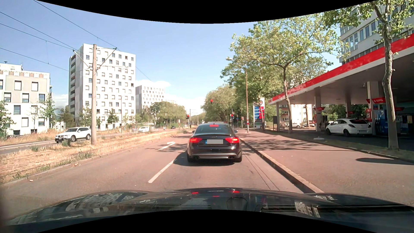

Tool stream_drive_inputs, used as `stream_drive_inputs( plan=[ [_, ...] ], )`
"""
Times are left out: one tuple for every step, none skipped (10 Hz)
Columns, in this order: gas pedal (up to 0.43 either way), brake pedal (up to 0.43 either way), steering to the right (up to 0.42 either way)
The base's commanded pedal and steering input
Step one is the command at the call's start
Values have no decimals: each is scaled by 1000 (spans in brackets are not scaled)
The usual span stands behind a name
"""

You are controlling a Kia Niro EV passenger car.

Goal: Follow the waypoints while adhering to traffic rules and regulations

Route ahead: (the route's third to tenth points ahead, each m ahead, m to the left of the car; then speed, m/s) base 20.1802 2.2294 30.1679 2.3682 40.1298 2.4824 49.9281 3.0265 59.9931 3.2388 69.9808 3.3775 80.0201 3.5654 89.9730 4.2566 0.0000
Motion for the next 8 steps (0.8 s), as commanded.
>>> stream_drive_inputs(
  plan=[
    [0, 0, -10],
    [0, 0, -10],
    [0, 0, -10],
    [0, 0, -10],
    [0, 0, -10],
    [0, 0, -10],
    [0, 0, -10],
    [0, 0, -10]
  ],
)
